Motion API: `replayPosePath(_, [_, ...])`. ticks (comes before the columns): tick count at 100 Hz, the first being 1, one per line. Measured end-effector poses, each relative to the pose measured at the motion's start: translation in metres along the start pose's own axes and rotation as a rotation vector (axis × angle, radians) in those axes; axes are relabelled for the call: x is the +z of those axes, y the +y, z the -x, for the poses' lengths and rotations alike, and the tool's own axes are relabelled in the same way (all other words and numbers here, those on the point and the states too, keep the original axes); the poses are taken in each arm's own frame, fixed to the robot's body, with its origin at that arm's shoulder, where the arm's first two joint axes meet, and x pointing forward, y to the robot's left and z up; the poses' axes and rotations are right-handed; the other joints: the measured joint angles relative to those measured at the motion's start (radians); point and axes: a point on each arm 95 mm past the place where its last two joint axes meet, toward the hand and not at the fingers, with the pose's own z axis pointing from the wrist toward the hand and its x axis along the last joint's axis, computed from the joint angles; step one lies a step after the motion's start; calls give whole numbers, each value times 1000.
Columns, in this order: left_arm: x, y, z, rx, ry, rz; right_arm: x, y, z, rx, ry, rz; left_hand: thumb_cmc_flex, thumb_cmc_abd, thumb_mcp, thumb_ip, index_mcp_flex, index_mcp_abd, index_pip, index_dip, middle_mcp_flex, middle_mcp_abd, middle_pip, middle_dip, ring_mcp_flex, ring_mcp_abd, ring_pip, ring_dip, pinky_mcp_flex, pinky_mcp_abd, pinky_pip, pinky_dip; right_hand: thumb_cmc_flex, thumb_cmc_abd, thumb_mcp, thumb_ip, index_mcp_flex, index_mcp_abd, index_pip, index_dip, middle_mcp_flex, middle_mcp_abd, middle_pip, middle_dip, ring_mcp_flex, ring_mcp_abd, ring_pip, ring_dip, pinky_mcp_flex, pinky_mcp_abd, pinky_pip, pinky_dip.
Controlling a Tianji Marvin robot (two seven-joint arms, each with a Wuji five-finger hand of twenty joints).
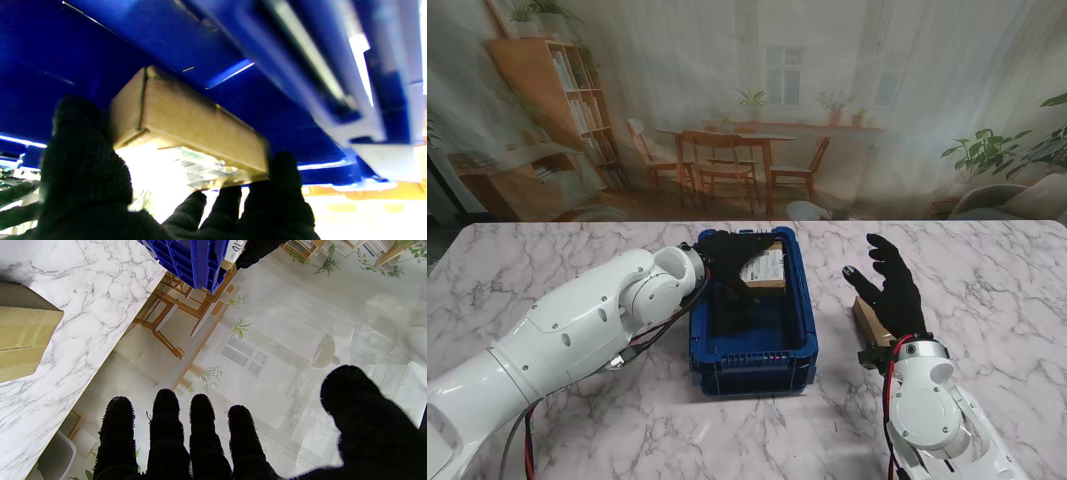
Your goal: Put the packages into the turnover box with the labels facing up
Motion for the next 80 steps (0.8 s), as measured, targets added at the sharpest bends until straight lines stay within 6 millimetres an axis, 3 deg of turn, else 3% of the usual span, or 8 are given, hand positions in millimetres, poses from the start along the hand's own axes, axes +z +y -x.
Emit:
replayPosePath(9, [0,2,0,7,1,14,0,0,0,-3,0,1,-14,46,6,0,10,-3,-1,-23,-20,-7,-81,-68,-29,7,-12,-32,-18,0,-13,10,11,0,0,0,0,0,-11,0,0,0,0,0,0,0,0,0,0,0,-4,1])
replayPosePath(25, [1,4,0,11,3,28,0,0,2,-6,-4,0,-58,98,46,0,10,-7,0,-94,-43,-17,-193,-219,-65,7,-61,-154,-53,0,-92,10,11,0,-1,0,0,0,-24,0,0,0,0,0,0,0,0,0,0,0,-15,11])
replayPosePath(35, [1,5,0,8,7,30,0,-1,3,-8,-9,0,-87,105,54,0,10,-7,0,-121,-66,-17,-220,-330,-76,3,-62,-214,-83,1,-171,-40,11,0,-1,0,0,0,-38,0,-1,0,0,0,0,0,0,0,0,0,-24,12])
replayPosePath(46, [0,5,-1,10,11,33,0,-2,4,-12,-15,1,-104,110,51,0,10,-11,0,-158,-67,-17,-229,-442,-87,-10,-71,-293,-112,39,-310,-156,34,0,-1,1,0,0,-49,0,-1,0,0,0,0,0,0,0,0,0,-26,16])
replayPosePath(53, [0,6,-2,15,13,37,0,-2,4,-13,-18,0,-113,110,44,0,10,-13,0,-171,-67,-17,-229,-459,-112,-10,-125,-352,-120,59,-377,-212,34,0,-1,1,0,0,-51,0,-13,0,0,1,0,0,0,0,0,0,-32,22])
replayPosePath(58, [0,6,-2,18,14,38,0,-3,5,-14,-19,1,-113,110,45,0,10,-14,0,-172,-67,-17,-229,-460,-142,13,-203,-392,-121,59,-391,-225,34,0,-1,1,0,0,-51,0,-13,0,0,1,0,0,0,0,0,0,-33,23])
replayPosePath(80, [-12,-1,-3,25,22,-1,0,-3,5,-15,-23,0,-110,139,53,0,10,-19,0,-172,-68,-25,-229,-449,-151,17,-223,-396,-122,59,-400,-226,34,0,-1,1,0,0,-62,24,-14,0,0,1,0,0,0,0,0,0,-37,25])
